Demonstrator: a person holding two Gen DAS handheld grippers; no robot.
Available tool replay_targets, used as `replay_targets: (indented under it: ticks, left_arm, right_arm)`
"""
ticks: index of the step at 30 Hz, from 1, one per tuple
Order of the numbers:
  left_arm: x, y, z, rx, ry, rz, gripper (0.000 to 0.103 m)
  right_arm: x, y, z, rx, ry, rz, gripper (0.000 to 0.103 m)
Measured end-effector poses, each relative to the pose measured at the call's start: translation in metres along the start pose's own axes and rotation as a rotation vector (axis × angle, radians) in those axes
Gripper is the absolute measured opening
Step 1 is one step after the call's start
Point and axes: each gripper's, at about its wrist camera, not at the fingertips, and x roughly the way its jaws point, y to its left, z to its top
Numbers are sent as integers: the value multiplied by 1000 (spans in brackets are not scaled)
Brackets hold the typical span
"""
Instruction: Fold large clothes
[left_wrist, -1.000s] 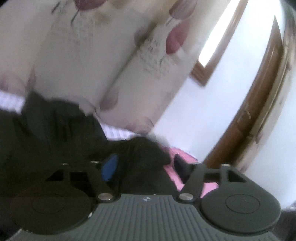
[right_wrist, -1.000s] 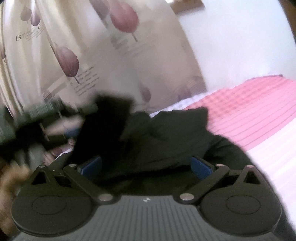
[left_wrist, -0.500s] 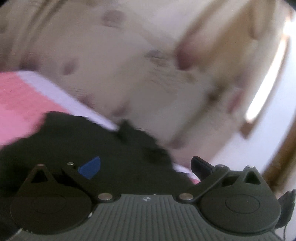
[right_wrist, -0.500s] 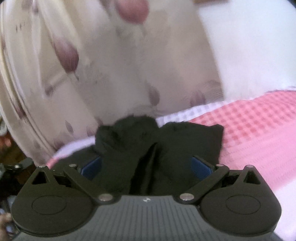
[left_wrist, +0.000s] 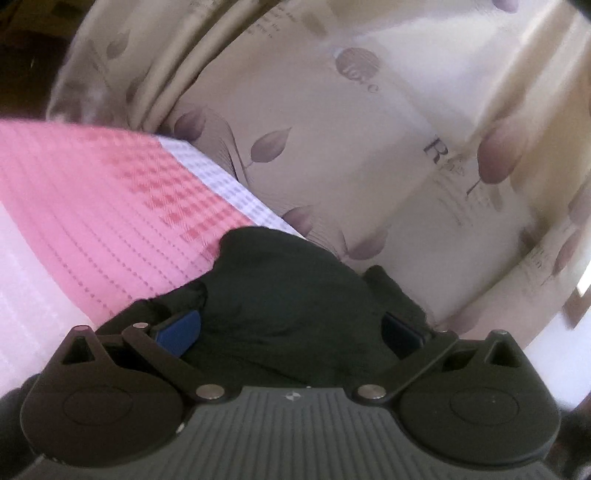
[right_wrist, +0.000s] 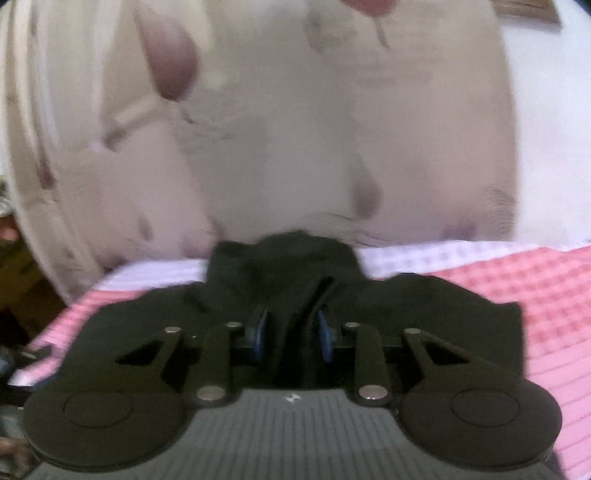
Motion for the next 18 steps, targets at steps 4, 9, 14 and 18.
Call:
replay_targets:
  ticks: [4,9,14,18]
  left_arm:
    - [-3,-4,-1,19,-9,-5,103]
    - [-20,-25,8,74,-80,-34,102]
    - [-8,-59,25,153,-33,-167,102]
    - [45,-70,25,143,89,-204,102]
  right_arm:
    - [22,-18,-24,15,66,22,28]
    - [2,-33,-15,131,-24,43,34]
    - [-43,-26,5,132,-203,59,48]
    - [-27,11,6,-61,-133,104,48]
